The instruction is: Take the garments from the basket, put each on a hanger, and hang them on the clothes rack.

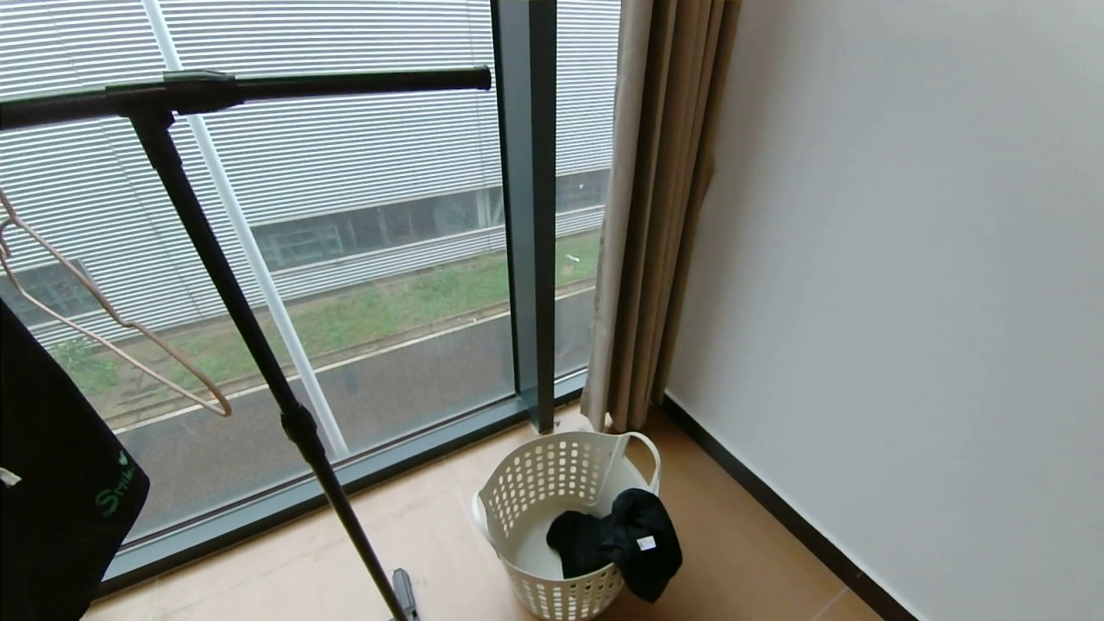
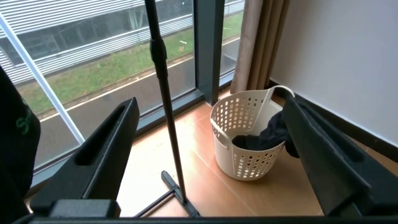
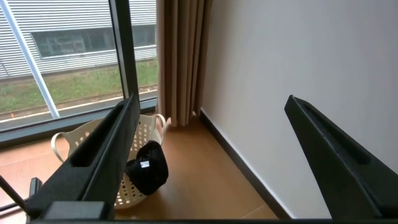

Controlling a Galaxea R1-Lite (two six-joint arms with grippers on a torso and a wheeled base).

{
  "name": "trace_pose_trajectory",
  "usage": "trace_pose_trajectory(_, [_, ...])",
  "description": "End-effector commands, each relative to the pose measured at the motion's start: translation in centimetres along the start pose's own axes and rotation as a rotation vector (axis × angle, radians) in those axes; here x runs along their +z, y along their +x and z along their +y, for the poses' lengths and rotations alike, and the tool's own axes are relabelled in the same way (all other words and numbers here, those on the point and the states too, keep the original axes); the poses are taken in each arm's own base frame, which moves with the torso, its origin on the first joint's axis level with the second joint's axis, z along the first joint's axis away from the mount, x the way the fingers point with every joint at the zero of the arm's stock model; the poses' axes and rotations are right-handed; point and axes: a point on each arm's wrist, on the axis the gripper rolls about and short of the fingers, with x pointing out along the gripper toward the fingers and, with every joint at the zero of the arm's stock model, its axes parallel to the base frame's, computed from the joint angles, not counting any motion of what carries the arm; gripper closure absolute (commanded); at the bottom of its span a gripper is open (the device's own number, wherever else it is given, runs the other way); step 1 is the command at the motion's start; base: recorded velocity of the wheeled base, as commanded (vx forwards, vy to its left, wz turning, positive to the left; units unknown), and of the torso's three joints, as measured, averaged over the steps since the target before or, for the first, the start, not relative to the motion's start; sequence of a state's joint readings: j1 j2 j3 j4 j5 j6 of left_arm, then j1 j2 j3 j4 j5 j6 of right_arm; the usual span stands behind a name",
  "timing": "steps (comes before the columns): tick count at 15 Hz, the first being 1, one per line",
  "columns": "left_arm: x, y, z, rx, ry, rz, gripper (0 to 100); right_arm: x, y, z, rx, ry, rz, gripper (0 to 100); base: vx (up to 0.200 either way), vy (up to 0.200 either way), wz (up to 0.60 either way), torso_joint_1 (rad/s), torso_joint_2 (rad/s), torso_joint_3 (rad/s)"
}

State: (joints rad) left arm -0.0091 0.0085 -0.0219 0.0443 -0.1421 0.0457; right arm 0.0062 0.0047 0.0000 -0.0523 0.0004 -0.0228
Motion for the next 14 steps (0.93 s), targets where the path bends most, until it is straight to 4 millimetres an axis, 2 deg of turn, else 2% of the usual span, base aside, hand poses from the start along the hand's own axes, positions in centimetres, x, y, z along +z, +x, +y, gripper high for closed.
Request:
trace_pose_trajectory(1, [-0.01,0.02,0.02,0.005,-0.003,0.003,0,0.00,0.01,0.00,0.001,0.000,0.002,0,0.000,0.000,0.00,-0.193,0.52,0.320])
trace_pose_trajectory(10, [-0.04,0.03,0.08,0.036,-0.017,0.004,0,0.00,0.01,0.00,0.001,0.000,0.002,0,0.000,0.000,0.00,-0.153,0.49,0.327])
trace_pose_trajectory(14, [-0.04,0.03,0.08,0.035,-0.020,0.004,0,0.02,0.01,0.00,-0.002,0.009,0.000,0,0.000,0.000,0.00,-0.033,0.13,-0.051])
